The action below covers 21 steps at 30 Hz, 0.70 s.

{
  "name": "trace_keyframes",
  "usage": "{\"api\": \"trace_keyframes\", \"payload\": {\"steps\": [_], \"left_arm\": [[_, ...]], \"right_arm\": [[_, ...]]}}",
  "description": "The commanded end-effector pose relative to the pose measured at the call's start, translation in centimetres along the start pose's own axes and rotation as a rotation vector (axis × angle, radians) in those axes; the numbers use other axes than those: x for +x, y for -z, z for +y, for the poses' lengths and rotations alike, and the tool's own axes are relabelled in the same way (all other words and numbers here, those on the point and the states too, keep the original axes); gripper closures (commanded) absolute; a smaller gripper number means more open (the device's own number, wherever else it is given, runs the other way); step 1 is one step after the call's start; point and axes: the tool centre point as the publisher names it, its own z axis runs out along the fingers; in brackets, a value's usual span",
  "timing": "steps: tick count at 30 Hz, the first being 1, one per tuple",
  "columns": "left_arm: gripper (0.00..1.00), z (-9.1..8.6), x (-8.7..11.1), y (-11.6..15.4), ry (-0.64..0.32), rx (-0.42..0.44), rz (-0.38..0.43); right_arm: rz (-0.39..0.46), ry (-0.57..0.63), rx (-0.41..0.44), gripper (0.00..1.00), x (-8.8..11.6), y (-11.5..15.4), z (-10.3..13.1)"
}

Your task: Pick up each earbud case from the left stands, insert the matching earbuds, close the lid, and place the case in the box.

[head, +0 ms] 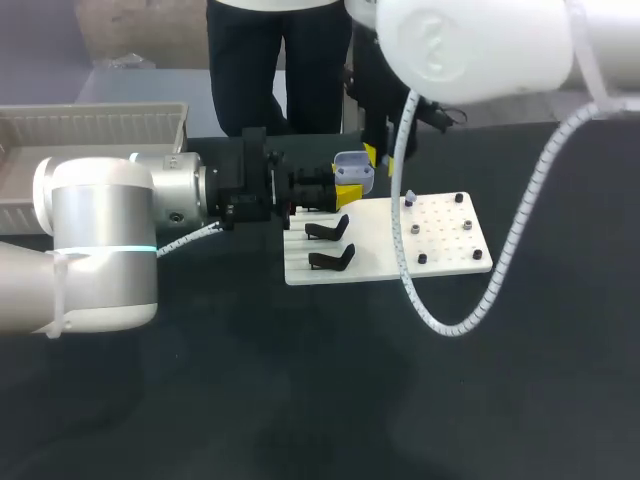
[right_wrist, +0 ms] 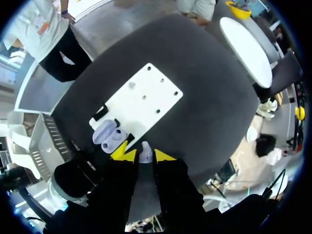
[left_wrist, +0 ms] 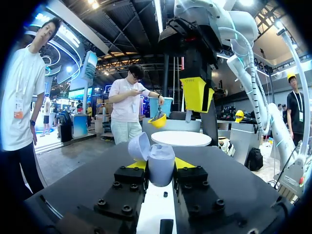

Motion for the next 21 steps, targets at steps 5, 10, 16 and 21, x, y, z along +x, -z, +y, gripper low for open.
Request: {"api": "trace_keyframes", "payload": {"steps": [5, 10, 16, 21], "left_arm": [[1.0, -0.1, 0.2, -0.1, -0.005, -0.007, -0.007], [1.0, -0.1, 0.2, -0.1, -0.005, -0.007, -0.007], [1.0, -0.1, 0.2, -0.1, -0.005, -0.007, -0.007], [1.0, -0.1, 0.2, -0.1, -0.005, -0.007, -0.007]], "right_arm": [[0.024, 0.026, 0.07, 1.0, -0.1, 0.0, 2.7], [0.027, 0.033, 0.064, 1.0, 0.2, -0.4, 3.3], [0.03, 0.037, 0.06, 1.0, 0.2, -1.0, 3.9], [0.031, 0.037, 0.063, 1.0, 0.3, -1.3, 4.0]]}}
